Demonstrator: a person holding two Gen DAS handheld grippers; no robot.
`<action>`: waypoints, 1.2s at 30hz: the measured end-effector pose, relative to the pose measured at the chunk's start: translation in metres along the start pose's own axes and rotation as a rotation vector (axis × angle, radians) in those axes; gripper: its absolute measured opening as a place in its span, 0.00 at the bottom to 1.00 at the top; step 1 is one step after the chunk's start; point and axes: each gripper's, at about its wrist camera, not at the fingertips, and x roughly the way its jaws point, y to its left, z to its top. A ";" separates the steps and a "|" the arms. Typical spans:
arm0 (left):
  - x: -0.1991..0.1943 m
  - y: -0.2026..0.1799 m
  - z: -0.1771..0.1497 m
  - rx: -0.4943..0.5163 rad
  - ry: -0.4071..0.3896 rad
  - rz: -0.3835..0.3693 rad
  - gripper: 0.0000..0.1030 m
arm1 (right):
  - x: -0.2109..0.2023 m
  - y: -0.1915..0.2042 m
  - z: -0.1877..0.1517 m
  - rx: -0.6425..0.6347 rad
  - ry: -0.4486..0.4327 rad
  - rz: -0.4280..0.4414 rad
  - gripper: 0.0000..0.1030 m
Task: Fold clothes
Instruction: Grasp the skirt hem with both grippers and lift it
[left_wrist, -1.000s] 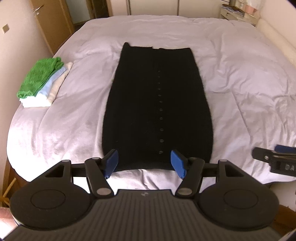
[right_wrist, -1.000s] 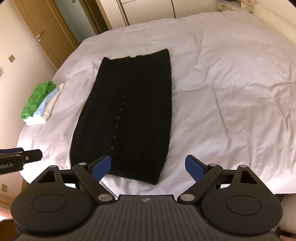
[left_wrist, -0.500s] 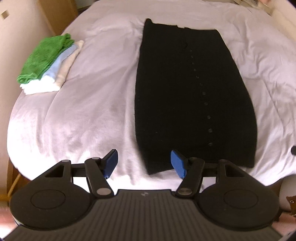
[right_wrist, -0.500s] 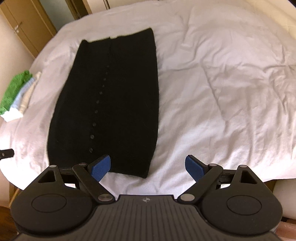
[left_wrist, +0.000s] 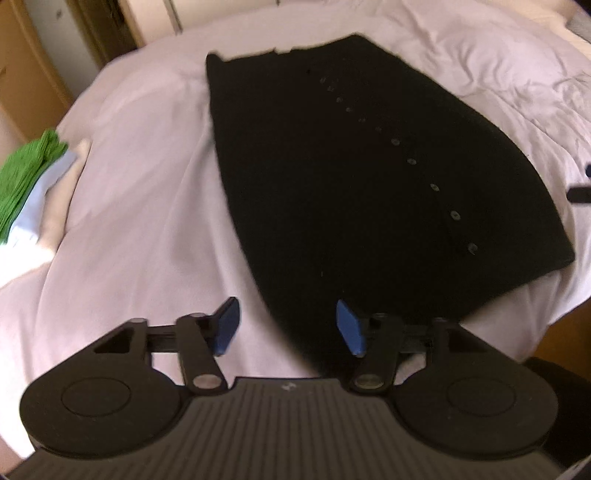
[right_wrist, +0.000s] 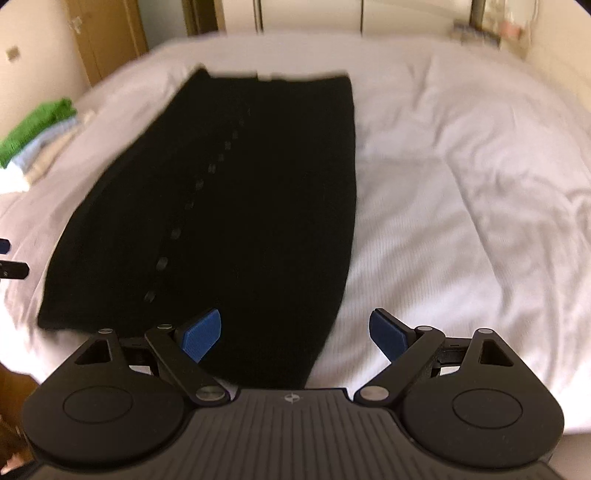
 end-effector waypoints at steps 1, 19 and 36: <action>0.006 0.000 -0.003 0.005 -0.028 0.003 0.43 | 0.006 -0.006 -0.004 -0.006 -0.048 0.008 0.82; -0.033 -0.038 -0.114 0.389 -0.399 0.162 0.41 | -0.065 0.032 -0.137 -0.327 -0.412 -0.209 0.79; 0.047 -0.054 -0.142 0.948 -0.405 0.289 0.42 | 0.027 0.056 -0.170 -0.843 -0.302 -0.272 0.61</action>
